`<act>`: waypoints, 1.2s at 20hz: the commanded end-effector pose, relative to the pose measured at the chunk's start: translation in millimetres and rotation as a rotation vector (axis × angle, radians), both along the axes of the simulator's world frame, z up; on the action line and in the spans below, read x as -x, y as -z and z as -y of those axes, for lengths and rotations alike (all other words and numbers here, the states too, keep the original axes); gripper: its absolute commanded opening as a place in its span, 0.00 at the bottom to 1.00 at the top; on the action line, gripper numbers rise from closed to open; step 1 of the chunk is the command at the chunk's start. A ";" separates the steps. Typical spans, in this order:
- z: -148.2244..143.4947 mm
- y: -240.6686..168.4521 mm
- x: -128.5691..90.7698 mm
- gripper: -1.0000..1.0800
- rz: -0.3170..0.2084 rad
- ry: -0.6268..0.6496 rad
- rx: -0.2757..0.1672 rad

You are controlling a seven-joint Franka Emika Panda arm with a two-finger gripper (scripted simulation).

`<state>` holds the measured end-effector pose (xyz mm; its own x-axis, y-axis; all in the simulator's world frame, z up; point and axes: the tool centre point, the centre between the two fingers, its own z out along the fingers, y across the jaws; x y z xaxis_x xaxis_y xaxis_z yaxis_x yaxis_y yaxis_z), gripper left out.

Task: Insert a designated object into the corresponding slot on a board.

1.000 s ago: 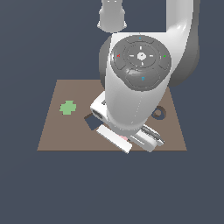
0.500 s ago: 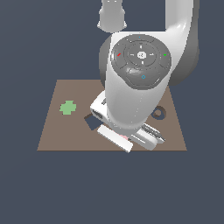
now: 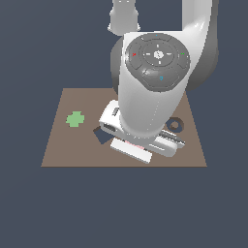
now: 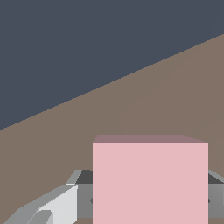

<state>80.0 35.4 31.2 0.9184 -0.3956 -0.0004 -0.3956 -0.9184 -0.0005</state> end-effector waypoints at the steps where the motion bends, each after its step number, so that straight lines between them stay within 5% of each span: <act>1: -0.5 -0.8 3.2 0.00 0.001 -0.064 0.000; 24: 15.0 -4.2 47.2 0.00 0.002 -0.929 0.001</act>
<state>35.1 22.6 34.7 0.8955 0.4451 0.0007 0.4451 -0.8955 -0.0003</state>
